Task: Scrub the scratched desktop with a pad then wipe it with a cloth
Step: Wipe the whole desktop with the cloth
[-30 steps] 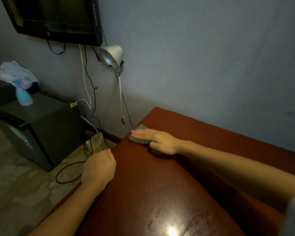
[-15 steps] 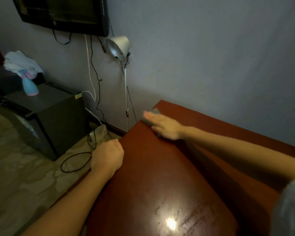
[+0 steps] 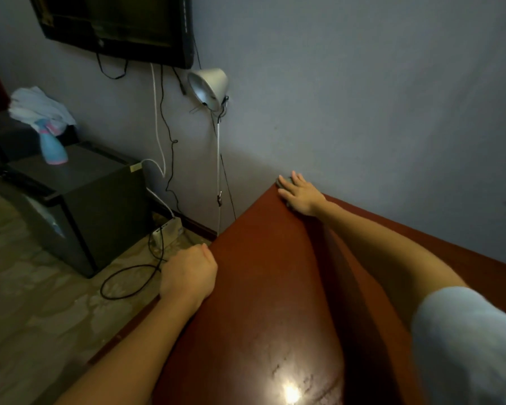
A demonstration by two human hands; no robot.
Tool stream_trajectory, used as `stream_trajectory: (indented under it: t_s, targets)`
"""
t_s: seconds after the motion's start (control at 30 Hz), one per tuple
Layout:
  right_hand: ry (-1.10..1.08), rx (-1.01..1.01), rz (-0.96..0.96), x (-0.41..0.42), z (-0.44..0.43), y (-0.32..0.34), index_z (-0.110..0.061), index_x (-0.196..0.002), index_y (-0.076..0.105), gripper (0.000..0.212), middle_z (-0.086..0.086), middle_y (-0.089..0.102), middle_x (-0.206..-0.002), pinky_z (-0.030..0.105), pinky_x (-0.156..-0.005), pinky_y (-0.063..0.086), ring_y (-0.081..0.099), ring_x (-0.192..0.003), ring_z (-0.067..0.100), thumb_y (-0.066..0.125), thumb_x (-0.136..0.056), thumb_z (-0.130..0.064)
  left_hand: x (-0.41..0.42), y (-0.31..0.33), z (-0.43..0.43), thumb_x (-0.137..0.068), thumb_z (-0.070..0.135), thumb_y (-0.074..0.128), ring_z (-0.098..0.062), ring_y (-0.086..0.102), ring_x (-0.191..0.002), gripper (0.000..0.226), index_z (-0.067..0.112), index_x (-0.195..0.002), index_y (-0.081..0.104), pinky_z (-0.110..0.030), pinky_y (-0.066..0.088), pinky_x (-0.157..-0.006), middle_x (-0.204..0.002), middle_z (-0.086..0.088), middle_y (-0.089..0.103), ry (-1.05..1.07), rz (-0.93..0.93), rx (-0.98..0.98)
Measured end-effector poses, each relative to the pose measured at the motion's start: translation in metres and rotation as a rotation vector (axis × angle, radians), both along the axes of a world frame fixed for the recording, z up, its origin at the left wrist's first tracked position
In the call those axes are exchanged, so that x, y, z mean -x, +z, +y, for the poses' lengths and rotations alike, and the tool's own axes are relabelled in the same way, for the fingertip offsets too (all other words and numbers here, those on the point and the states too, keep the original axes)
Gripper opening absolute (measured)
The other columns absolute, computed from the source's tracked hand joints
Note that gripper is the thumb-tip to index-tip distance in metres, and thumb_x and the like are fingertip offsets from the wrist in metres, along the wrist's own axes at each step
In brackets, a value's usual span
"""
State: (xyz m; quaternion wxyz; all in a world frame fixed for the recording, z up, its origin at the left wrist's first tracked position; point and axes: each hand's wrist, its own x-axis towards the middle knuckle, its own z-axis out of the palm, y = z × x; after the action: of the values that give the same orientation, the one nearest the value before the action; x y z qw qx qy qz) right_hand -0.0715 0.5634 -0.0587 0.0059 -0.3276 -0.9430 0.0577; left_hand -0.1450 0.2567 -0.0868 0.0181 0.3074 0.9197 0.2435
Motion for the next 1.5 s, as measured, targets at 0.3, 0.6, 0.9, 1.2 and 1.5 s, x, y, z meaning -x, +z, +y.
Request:
stream_trajectory:
  t_s: [0.3, 0.6, 0.9, 1.2, 1.5]
  targets:
    - [0.685, -0.095, 0.065, -0.036, -0.176, -0.008, -0.016, -0.151, 0.006, 0.059, 0.006, -0.002, -0.159, 0.025, -0.116, -0.005, -0.004, -0.147, 0.015, 0.023, -0.1, -0.04, -0.001, 0.002, 0.001, -0.102, 0.027, 0.025, -0.034, 0.063, -0.096, 0.045, 0.008, -0.101, 0.066, -0.038, 0.048, -0.081, -0.104, -0.016, 0.068, -0.031, 0.008, 0.002]
    - [0.153, -0.056, -0.024, -0.02, -0.048, 0.004, -0.011, -0.152, 0.002, 0.058, 0.013, -0.005, -0.159, 0.03, -0.117, -0.006, -0.005, -0.147, 0.023, 0.02, -0.104, -0.038, -0.001, -0.001, -0.001, -0.102, 0.03, 0.019, -0.025, 0.062, -0.072, 0.055, 0.01, -0.077, 0.064, -0.037, 0.052, -0.072, -0.077, -0.009, 0.065, -0.02, 0.017, -0.018]
    - [0.437, -0.083, 0.054, -0.028, -0.181, -0.007, -0.012, -0.152, 0.003, 0.061, 0.011, -0.005, -0.159, 0.029, -0.117, -0.003, -0.004, -0.147, 0.02, 0.023, -0.101, -0.039, -0.004, 0.007, -0.001, -0.102, 0.028, 0.026, -0.033, 0.064, -0.096, 0.046, 0.007, -0.099, 0.067, -0.036, 0.049, -0.083, -0.103, -0.016, 0.068, 0.002, 0.007, 0.087]
    - [0.279, -0.098, -0.056, -0.03, -0.147, 0.001, -0.015, -0.153, 0.0, 0.069, 0.012, -0.007, -0.159, 0.03, -0.116, -0.011, -0.013, -0.146, 0.025, 0.014, -0.095, -0.05, 0.013, 0.042, -0.117, -0.102, 0.031, 0.036, -0.012, 0.056, -0.081, 0.03, 0.018, -0.114, 0.059, -0.026, 0.043, -0.063, -0.097, 0.0, 0.059, -0.148, 0.056, 0.138]
    - [0.497, -0.108, -0.036, -0.035, -0.271, 0.0, -0.014, -0.151, -0.004, 0.071, 0.009, -0.009, -0.159, 0.029, -0.115, -0.009, -0.01, -0.147, 0.021, 0.008, -0.09, -0.047, -0.04, 0.016, -0.198, -0.089, 0.068, 0.032, -0.02, 0.044, -0.126, 0.072, 0.027, -0.148, 0.027, -0.035, 0.042, -0.099, -0.143, -0.001, 0.041, -0.234, 0.042, 0.194]
